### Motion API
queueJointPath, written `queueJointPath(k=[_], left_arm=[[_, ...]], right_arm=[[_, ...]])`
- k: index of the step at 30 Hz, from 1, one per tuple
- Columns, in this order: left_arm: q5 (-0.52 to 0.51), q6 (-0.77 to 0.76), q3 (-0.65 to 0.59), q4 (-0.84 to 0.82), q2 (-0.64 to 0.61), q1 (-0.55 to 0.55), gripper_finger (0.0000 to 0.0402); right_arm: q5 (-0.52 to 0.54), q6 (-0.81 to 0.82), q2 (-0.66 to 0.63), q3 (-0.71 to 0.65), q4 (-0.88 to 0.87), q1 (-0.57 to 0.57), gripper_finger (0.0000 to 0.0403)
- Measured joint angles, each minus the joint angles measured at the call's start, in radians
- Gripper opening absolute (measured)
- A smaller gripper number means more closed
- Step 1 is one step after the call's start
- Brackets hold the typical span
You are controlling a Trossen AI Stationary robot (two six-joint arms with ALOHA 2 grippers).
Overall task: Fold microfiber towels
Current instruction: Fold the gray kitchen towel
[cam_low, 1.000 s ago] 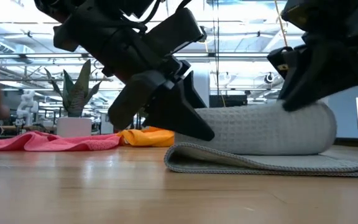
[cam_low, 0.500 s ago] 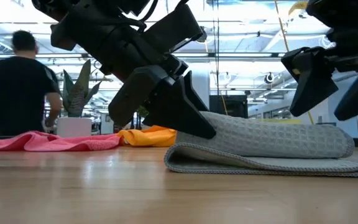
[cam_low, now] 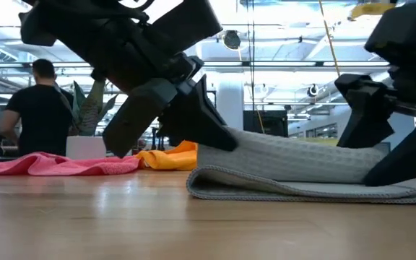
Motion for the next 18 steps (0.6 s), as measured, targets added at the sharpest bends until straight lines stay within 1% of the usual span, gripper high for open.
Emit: queueJointPath(k=[3, 5, 10, 14, 16, 18], left_arm=[[-0.003, -0.033, 0.0, -0.022, 0.0, -0.001, 0.0027], [-0.003, -0.058, 0.0, -0.037, 0.0, -0.001, 0.0027], [-0.007, -0.077, 0.0, -0.044, 0.0, -0.003, 0.0008], [-0.012, -0.076, 0.0, -0.039, 0.0, -0.011, 0.0021], [-0.014, -0.073, -0.001, -0.043, -0.011, -0.021, 0.0028], [-0.018, -0.076, -0.002, -0.041, -0.033, -0.033, 0.0027]], right_arm=[[0.039, -0.026, 0.016, 0.0, 0.012, 0.018, 0.0166], [0.042, -0.043, 0.016, 0.0, 0.02, 0.026, 0.0144], [0.066, -0.059, -0.011, 0.0, 0.052, 0.036, 0.0074], [0.065, -0.059, -0.023, 0.0, 0.044, 0.027, 0.0017], [0.064, -0.059, -0.033, 0.0, 0.044, 0.025, 0.0008], [0.063, -0.053, -0.057, 0.0, 0.044, 0.025, 0.0012]])
